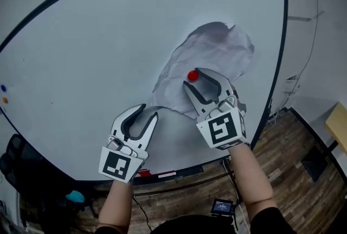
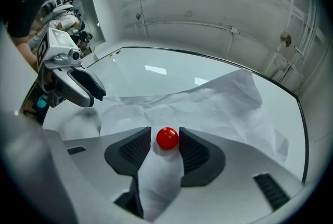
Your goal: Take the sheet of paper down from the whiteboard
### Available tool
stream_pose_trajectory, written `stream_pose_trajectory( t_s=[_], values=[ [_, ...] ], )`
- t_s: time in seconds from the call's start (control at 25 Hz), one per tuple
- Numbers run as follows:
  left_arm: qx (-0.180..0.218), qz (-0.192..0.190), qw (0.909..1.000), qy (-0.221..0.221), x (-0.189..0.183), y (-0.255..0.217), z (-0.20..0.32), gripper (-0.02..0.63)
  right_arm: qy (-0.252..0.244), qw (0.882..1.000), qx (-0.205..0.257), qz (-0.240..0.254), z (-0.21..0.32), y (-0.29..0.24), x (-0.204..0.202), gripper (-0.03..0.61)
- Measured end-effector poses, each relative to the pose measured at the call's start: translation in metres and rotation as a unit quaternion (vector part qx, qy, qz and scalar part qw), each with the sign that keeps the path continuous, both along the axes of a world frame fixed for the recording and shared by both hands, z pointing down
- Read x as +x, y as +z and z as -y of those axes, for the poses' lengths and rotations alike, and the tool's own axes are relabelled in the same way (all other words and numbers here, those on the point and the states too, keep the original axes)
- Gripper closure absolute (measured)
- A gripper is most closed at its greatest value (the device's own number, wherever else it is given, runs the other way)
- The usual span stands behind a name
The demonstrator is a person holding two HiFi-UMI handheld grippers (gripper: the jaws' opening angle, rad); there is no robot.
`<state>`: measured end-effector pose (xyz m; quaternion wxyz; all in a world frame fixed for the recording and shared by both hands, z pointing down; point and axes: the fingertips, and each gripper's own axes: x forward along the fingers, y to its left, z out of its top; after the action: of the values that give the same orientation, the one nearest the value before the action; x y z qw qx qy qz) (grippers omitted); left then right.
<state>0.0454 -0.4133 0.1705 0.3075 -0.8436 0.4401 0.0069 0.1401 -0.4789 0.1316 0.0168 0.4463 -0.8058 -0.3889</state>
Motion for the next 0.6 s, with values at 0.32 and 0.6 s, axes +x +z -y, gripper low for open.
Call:
stream_pose_trajectory(
  t_s=[0.32, 0.6],
  values=[
    [0.007, 0.012, 0.9999, -0.010, -0.002, -0.004, 0.004, 0.480, 0.019, 1.000, 0.014, -0.007, 0.001, -0.001, 0.002, 0.443],
    [0.001, 0.020, 0.9998, -0.004, 0.005, -0.009, 0.011, 0.474, 0.022, 1.000, 0.004, 0.000, 0.002, -0.001, 0.002, 0.446]
  ],
)
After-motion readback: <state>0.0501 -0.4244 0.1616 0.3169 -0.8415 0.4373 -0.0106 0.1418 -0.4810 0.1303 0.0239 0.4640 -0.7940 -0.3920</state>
